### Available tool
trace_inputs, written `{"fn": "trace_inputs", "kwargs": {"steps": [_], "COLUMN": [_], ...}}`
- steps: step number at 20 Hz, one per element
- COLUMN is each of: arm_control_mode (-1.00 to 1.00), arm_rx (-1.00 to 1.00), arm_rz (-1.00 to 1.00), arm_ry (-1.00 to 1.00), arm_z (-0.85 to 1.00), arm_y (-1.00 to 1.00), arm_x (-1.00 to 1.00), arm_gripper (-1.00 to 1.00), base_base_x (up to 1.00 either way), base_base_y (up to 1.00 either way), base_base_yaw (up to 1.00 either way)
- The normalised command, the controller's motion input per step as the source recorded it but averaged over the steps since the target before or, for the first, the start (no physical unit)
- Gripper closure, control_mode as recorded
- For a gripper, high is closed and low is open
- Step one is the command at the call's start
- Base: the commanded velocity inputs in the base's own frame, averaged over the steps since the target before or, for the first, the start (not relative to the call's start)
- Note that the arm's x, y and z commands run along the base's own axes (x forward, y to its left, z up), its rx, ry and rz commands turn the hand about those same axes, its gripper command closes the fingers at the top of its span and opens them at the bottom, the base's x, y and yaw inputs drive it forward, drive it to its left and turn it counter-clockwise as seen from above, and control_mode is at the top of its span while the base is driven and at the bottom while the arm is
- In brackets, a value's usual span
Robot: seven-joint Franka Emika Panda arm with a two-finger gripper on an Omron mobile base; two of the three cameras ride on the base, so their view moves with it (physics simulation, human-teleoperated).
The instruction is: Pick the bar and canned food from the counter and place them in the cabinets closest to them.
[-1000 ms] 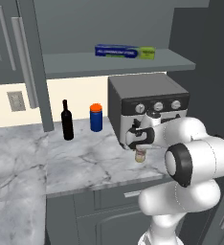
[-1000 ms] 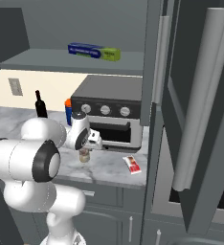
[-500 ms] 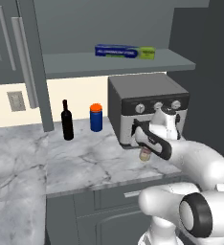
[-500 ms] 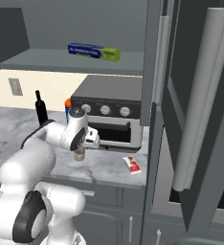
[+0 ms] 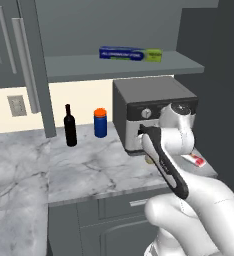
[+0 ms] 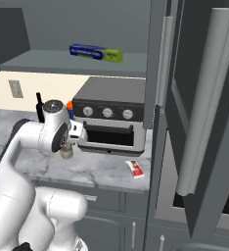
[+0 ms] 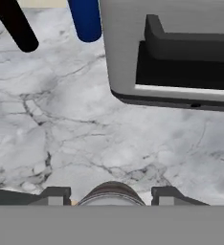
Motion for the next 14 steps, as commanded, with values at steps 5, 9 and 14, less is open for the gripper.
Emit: {"fn": "trace_inputs", "kwargs": {"steps": [5,9,14], "arm_control_mode": [-1.00,-1.00,-1.00], "arm_rx": [-0.08,-0.03,0.00], "arm_rz": [0.03,0.00,0.00], "arm_ry": [0.00,0.00,-0.04], "arm_z": [1.00,1.00,1.00], "arm_y": [0.23,0.04,0.00], "arm_x": [-0.56,-0.66,-0.60], "arm_gripper": [1.00,1.00,1.00], "base_base_x": [0.00,0.00,0.00], "base_base_y": [0.00,0.00,0.00], "base_base_yaw": [0.00,0.00,0.00]}}
